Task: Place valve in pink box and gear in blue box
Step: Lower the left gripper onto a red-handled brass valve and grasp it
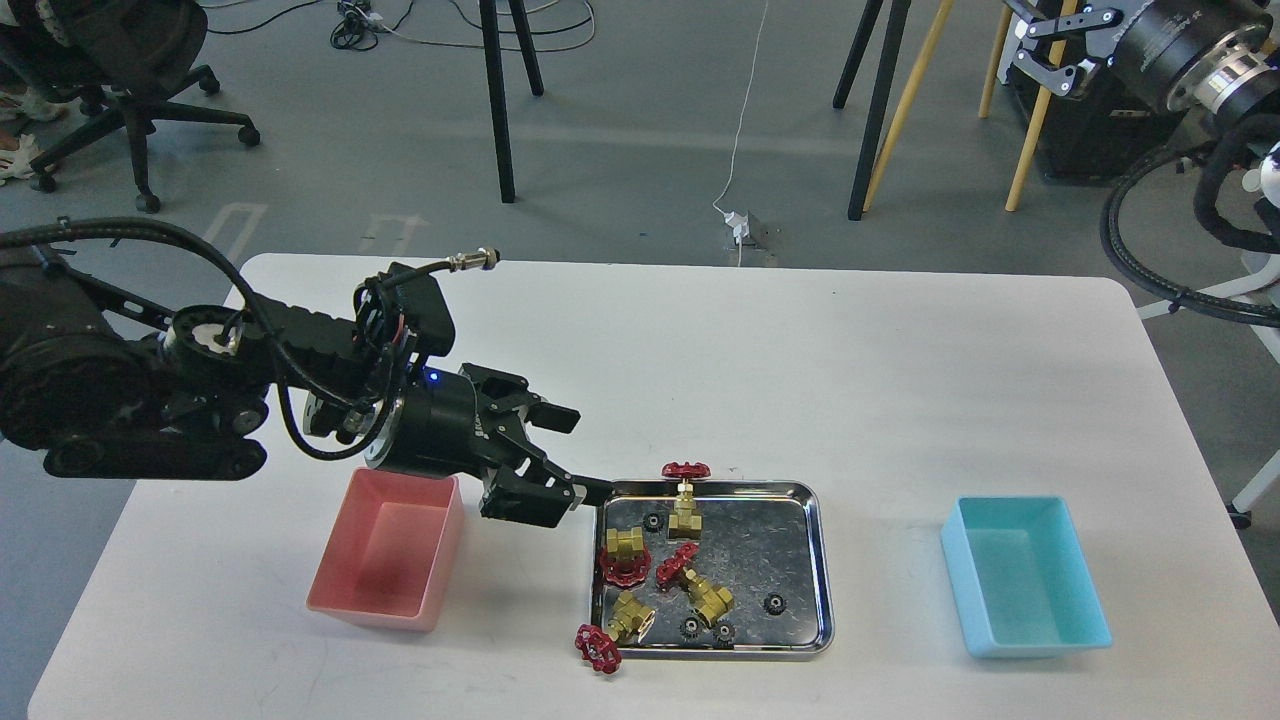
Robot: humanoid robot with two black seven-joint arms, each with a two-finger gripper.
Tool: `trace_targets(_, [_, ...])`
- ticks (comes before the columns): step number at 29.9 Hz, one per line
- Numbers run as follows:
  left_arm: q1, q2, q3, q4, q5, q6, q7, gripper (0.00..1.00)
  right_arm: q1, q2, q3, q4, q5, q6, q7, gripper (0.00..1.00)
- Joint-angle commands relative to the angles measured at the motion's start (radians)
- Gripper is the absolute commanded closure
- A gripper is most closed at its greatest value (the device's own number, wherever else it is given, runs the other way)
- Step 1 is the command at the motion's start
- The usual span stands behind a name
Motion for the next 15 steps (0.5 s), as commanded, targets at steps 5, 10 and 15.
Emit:
trace_targets(5, [0.084, -0.195, 0.079, 0.162, 0.031, 0.003, 0.0, 0.07, 0.009, 0.006, 0.012, 0.0, 0.001, 0.0, 0.0, 0.0])
trace_targets(10, [0.161, -0.275, 0.076, 0.28, 0.031, 0.003, 0.0, 0.07, 0.011, -0.006, 0.012, 0.0, 0.001, 0.0, 0.0, 0.0])
trace_targets(15, [0.204, -0.308, 0.075, 0.334, 0.031, 0.003, 0.0, 0.07, -0.001, -0.023, 0.012, -0.003, 0.001, 0.0, 0.0, 0.0])
